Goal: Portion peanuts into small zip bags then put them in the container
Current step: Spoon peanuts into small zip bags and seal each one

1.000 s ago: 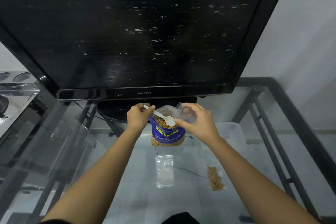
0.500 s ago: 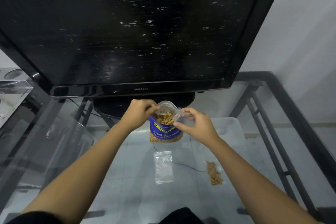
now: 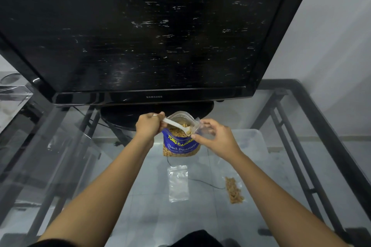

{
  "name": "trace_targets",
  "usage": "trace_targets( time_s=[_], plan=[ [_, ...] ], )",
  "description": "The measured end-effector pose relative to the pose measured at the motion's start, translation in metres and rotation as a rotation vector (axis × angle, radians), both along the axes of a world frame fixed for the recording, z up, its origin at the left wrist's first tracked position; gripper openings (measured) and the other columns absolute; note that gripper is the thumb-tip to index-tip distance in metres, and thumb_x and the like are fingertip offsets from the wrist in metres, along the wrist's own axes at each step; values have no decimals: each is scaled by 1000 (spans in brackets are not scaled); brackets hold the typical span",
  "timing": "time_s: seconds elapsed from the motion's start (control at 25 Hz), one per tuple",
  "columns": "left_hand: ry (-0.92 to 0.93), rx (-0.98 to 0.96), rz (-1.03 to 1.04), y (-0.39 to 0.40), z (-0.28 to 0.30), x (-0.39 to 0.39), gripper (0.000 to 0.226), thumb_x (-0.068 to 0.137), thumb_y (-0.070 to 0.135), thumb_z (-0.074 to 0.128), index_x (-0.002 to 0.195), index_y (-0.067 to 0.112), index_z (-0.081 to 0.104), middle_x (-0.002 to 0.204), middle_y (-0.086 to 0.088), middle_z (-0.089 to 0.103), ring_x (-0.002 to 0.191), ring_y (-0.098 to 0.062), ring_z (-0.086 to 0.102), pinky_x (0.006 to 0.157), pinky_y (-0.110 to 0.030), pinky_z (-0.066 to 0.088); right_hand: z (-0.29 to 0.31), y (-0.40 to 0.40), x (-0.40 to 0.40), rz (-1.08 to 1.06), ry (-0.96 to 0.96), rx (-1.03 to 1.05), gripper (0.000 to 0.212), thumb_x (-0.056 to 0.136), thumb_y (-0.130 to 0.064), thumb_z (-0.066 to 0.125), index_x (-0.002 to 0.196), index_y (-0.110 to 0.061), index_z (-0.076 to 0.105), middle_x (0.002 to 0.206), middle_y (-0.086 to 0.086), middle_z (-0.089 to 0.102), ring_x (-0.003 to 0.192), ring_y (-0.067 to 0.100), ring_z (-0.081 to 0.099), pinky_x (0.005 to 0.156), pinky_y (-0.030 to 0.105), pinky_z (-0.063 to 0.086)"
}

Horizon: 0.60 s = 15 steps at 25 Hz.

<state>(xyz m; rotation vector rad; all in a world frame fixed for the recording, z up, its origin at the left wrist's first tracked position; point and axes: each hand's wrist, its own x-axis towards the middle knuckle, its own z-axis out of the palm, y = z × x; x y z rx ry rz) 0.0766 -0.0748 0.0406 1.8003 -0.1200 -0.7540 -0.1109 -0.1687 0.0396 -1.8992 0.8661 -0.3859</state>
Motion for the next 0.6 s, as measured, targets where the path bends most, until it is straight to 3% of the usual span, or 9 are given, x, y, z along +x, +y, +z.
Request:
trace_targets(
  time_s=[0.12, 0.24, 0.36, 0.6],
  plan=[
    [92, -33, 73, 5, -1, 13, 17, 91, 21, 57, 88, 5, 63, 62, -5, 56, 54, -9, 50, 55, -20, 45, 5, -4, -1, -10, -29, -13, 52, 71, -39, 77, 116, -22, 57, 110, -6, 61, 100, 12, 59, 69, 19, 51],
    [99, -69, 114, 11, 0, 28, 14, 91, 19, 56, 86, 7, 60, 61, -4, 53, 53, -10, 48, 51, -20, 41, 10, -11, 3, -2, 41, -184, 55, 70, -40, 77, 117, -22, 57, 107, -7, 57, 95, 10, 55, 69, 16, 45],
    [83, -121, 135, 13, 12, 40, 13, 91, 18, 56, 82, 10, 59, 60, -2, 51, 52, -9, 47, 51, -20, 40, 14, -14, 12, 64, 153, -330, 57, 72, -43, 73, 122, -22, 54, 112, -2, 57, 100, 12, 54, 75, 25, 48],
    [-16, -162, 52, 3, 48, 47, 15, 90, 20, 57, 78, 12, 62, 63, -1, 54, 54, -8, 49, 52, -19, 39, 14, -4, 34, 81, 138, -345, 56, 73, -44, 73, 121, -23, 52, 113, -2, 57, 99, 12, 54, 74, 24, 45]
  ],
)
